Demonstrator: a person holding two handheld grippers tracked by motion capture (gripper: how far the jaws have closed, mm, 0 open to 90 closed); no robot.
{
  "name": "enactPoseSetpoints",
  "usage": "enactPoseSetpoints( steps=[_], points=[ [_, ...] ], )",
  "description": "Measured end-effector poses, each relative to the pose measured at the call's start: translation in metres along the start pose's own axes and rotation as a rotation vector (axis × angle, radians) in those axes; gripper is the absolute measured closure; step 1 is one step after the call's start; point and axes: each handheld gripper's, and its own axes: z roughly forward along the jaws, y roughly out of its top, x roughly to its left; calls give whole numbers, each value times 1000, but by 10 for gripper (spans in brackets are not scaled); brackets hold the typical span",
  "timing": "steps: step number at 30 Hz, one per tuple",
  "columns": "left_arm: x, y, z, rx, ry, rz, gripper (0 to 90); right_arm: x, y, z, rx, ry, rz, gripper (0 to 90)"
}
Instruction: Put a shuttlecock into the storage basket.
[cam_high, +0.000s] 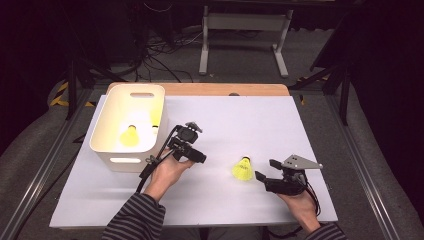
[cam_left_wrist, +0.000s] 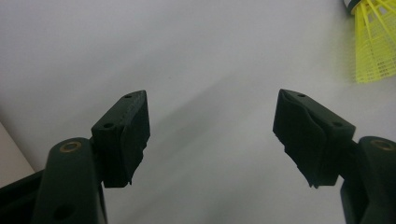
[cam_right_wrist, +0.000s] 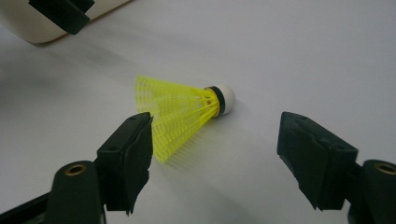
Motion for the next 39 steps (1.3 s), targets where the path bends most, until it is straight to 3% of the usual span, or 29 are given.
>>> enactPoseSetpoints(
  steps=[10, 24, 36, 39],
  points=[
    [1, 3, 7, 7, 3, -13, 271, 10, 7, 12, 80, 18, -28, 379],
    [2, 2, 8, 1, 3, -12, 265, 17, 13, 32, 202, -8, -50, 572],
    [1, 2, 11, 1, 0, 6, 262, 18, 14, 39, 253, -36, -52, 747],
    [1, 1, 9, 1, -25, -3, 261, 17, 15, 40, 256, -33, -53, 787]
  ],
)
